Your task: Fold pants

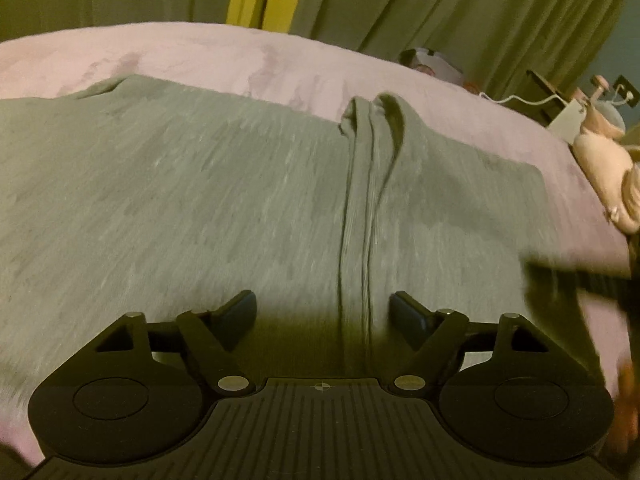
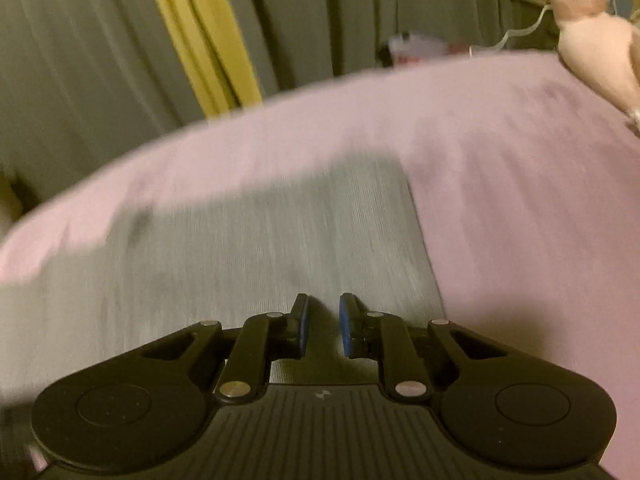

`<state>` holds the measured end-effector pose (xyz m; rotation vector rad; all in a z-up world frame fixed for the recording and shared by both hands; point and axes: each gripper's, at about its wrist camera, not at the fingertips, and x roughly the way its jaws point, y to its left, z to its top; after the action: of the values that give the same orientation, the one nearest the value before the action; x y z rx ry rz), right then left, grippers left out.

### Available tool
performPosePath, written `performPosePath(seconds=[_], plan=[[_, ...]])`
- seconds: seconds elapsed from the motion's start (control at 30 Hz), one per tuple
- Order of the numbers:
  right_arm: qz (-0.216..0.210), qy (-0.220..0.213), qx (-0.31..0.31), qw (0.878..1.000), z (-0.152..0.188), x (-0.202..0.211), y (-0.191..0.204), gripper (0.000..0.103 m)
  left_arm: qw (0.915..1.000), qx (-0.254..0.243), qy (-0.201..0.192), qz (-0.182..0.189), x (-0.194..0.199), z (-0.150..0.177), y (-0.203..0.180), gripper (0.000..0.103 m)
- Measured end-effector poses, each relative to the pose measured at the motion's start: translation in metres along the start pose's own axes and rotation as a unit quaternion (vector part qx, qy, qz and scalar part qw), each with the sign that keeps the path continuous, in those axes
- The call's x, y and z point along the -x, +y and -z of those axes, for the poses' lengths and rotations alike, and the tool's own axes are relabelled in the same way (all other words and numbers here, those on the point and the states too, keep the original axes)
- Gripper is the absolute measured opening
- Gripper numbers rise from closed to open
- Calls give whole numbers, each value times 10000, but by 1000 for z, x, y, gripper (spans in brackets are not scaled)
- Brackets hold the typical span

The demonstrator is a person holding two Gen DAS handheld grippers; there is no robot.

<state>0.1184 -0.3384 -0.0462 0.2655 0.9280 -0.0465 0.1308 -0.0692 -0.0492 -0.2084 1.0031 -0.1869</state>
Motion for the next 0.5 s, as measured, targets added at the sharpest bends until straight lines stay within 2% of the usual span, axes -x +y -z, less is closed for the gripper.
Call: performPosePath(seconds=[0.03, 0.1, 0.17, 0.2, 0.23, 0.27, 0.3, 0.37, 0.4, 0.5], plan=[[1, 109, -34, 9999, 6, 8, -1, 16, 10000, 56, 52, 57, -7, -6, 0, 90], [-133, 319, -359, 9988, 13, 26, -8, 17, 9998, 109, 121, 142, -16, -14, -2, 96], [-288, 623, -680, 9953, 19, 32, -17, 20, 9997, 134, 99, 177, -20, -19, -8, 95], [-359, 566, -821, 9944, 21, 37, -22, 20, 9996, 122, 79, 239, -19, -19, -10, 89], [-429, 511, -926, 9935, 23, 40, -26, 26, 9996, 88, 52, 269, -19, -18, -12, 80], [-545, 459, -1029, 9921, 23, 43, -30, 37, 9998, 21, 17, 212, -18, -17, -14, 75], [-667, 405, -1100, 9909, 24, 44, -32, 42, 9998, -87, -20, 171, -16, -14, -15, 66], [-657, 378, -1039, 9917, 21, 41, -29, 46, 9995, -131, -65, 284, -13, -11, -13, 49], [-621, 384, -955, 9928, 20, 38, -25, 47, 9990, -53, -52, 438, -11, -11, -12, 32], [-523, 441, -746, 9949, 21, 33, -18, 53, 9984, 105, -95, 539, -5, -15, -12, 14]])
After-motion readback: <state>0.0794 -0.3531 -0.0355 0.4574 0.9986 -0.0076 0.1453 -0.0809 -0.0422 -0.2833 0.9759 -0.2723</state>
